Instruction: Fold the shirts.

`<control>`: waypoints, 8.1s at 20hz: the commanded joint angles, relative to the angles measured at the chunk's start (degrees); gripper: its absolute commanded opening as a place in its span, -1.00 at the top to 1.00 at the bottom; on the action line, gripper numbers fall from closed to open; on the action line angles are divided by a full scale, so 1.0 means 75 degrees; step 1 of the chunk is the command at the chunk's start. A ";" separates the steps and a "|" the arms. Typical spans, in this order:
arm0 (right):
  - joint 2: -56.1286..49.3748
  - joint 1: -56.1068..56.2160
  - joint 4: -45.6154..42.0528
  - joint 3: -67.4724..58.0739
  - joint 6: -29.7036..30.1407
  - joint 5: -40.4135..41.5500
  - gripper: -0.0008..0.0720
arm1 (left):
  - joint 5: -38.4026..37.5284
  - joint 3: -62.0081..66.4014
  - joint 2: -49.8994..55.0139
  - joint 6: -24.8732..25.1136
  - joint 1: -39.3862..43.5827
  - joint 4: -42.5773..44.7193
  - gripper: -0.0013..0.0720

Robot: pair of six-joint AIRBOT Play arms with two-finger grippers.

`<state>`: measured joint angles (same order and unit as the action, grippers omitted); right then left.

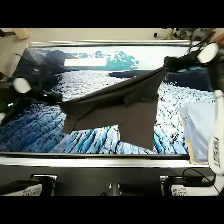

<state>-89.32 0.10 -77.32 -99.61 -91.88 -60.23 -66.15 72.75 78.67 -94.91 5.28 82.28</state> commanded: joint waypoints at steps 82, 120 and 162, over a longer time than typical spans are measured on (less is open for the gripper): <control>-0.0947 -0.2291 0.1282 0.1355 0.0350 -0.3576 -0.17 | 0.0933 -0.2221 0.1064 0.1358 -0.1224 -0.3669 -0.30; 0.6371 -0.1469 0.0020 -0.1288 0.0819 0.0344 0.91 | 0.1874 0.3949 -0.6003 0.0796 -0.2710 -0.0833 0.90; -0.1661 -0.1565 0.0230 -0.0382 0.0458 -0.4558 -0.15 | 0.1431 -0.2159 0.0892 0.1976 -0.0545 -0.2323 -0.30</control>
<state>-101.82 -11.60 -75.66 -102.56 -88.49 -94.11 -58.70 56.84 84.97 -80.23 0.78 65.12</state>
